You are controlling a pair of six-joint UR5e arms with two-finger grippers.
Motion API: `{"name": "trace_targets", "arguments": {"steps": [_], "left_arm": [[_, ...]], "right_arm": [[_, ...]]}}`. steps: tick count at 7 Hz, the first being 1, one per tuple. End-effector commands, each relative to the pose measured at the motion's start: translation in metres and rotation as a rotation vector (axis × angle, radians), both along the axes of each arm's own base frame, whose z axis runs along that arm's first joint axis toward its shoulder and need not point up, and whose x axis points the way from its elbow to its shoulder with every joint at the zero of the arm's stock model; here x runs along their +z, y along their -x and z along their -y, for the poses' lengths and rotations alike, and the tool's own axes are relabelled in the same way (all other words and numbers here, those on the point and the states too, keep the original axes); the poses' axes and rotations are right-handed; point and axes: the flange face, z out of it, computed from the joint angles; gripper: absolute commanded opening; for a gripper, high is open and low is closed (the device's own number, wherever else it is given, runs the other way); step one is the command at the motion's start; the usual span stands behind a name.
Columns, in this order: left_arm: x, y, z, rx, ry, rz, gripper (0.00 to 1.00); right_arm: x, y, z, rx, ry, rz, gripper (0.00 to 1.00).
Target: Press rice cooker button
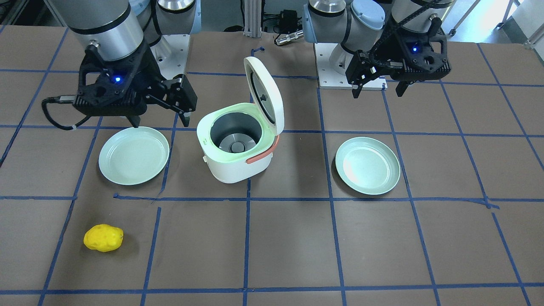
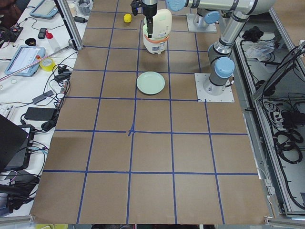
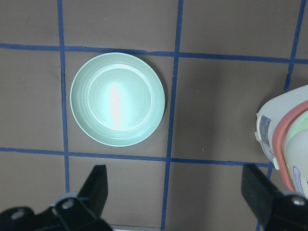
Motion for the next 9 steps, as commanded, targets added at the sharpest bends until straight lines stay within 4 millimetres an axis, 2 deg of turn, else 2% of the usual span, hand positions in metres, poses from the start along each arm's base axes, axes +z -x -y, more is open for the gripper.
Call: {"name": "trace_targets", "arguments": {"steps": [1, 2, 3, 4, 6, 7, 9], "left_arm": [[0.000, 0.000, 0.000, 0.000, 0.000, 0.000, 1.00], [0.000, 0.000, 0.000, 0.000, 0.000, 0.000, 1.00], [0.000, 0.000, 0.000, 0.000, 0.000, 0.000, 1.00], [0.000, 0.000, 0.000, 0.000, 0.000, 0.000, 1.00], [0.000, 0.000, 0.000, 0.000, 0.000, 0.000, 1.00], [0.000, 0.000, 0.000, 0.000, 0.000, 0.000, 1.00], [0.000, 0.000, 0.000, 0.000, 0.000, 0.000, 1.00]], "right_arm": [[-0.006, 0.052, 0.016, 0.057, 0.014, -0.021, 1.00], [-0.009, 0.071, 0.020, 0.094, 0.015, -0.025, 1.00], [-0.019, 0.076, 0.020, 0.093, -0.002, -0.025, 1.00], [-0.024, 0.082, 0.013, 0.087, -0.009, -0.099, 0.98], [-0.026, 0.080, -0.013, 0.063, -0.018, -0.108, 0.99], [-0.025, 0.077, -0.016, 0.028, -0.017, -0.103, 1.00], [-0.023, 0.056, -0.019, 0.023, -0.006, -0.111, 1.00]]}}
